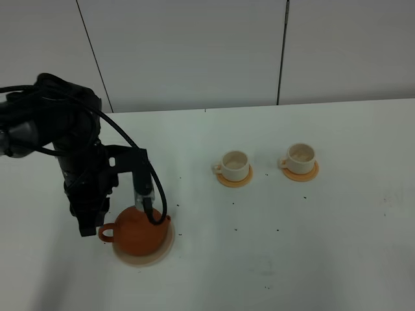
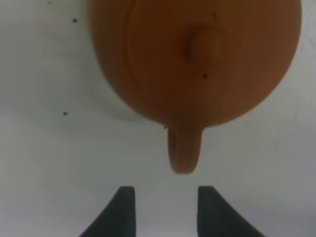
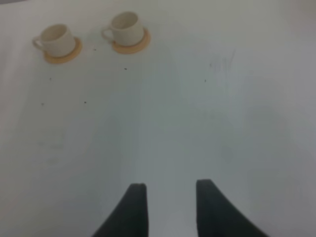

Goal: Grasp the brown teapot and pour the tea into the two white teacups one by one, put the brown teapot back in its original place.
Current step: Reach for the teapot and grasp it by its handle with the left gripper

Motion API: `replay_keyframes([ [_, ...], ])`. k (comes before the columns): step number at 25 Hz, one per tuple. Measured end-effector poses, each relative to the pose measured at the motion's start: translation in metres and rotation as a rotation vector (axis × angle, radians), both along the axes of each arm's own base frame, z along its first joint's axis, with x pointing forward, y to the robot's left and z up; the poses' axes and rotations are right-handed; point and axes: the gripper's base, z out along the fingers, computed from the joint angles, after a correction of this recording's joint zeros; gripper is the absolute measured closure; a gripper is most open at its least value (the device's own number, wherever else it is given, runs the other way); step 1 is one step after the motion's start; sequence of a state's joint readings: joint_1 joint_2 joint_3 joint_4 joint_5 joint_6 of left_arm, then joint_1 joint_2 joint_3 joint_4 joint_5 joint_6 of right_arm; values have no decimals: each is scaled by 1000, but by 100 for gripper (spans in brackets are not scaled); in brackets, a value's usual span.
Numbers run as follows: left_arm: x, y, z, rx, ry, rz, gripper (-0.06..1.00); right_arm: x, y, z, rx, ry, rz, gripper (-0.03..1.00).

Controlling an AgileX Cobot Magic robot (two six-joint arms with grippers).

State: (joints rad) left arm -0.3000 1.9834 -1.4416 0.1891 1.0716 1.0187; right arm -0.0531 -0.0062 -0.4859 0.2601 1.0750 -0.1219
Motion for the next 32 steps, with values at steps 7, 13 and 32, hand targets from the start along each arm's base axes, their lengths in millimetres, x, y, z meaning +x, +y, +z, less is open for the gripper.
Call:
replay_keyframes([
  [7, 1, -2, -6, 4, 17, -15, 57, 0, 0, 0, 0, 0, 0, 73],
  [13, -2, -9, -6, 3, 19, -39, 57, 0, 0, 0, 0, 0, 0, 73],
  [32, -3, -13, -7, 6, 26, -49, 57, 0, 0, 0, 0, 0, 0, 73],
])
